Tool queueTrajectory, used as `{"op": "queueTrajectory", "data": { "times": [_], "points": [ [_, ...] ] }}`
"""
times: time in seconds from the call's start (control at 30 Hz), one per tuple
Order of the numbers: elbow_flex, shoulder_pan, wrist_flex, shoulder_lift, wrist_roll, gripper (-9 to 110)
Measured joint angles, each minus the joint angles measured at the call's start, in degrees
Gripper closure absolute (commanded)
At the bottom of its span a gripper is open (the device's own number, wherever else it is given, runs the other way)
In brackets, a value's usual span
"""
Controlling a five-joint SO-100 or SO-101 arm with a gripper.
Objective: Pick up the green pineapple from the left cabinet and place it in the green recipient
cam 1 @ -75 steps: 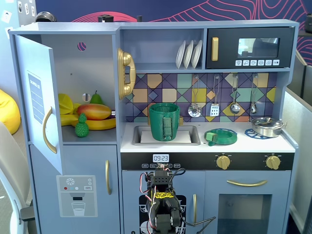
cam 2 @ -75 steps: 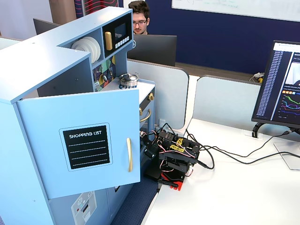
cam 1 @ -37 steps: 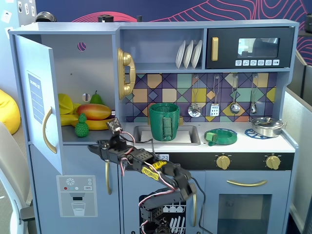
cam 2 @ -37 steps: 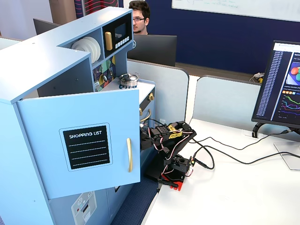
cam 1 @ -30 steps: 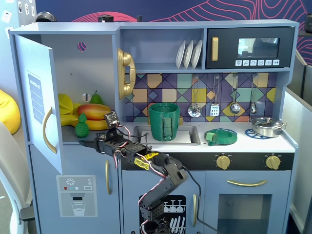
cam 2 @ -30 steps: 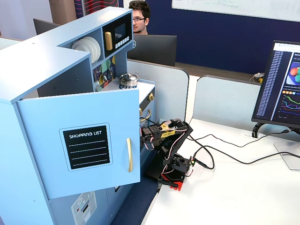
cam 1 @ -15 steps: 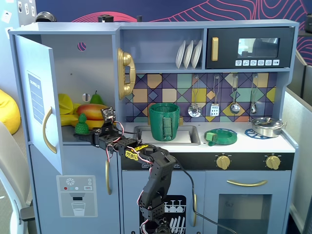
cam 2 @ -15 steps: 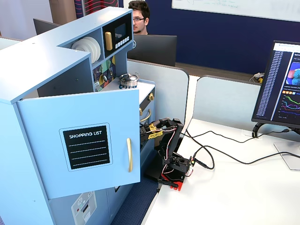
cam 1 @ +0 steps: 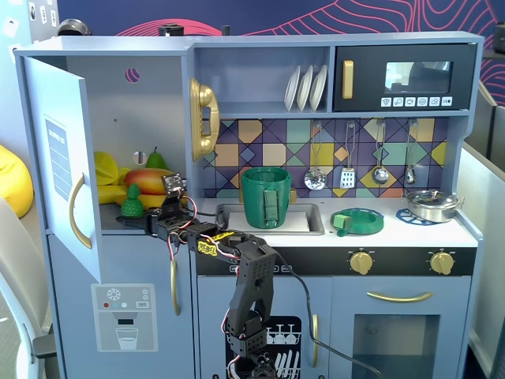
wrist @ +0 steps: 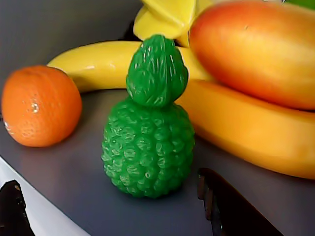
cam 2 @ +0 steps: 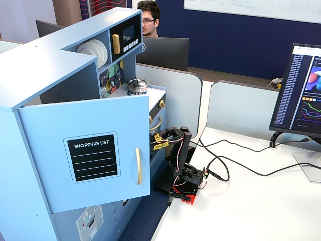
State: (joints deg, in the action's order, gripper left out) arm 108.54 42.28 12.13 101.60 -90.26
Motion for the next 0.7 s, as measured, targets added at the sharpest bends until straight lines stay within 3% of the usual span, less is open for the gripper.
{"op": "queueTrajectory", "data": {
  "times": [0.7],
  "points": [
    [-16.17,-1.32,0.18,-15.12,1.05,64]
  ]
}}
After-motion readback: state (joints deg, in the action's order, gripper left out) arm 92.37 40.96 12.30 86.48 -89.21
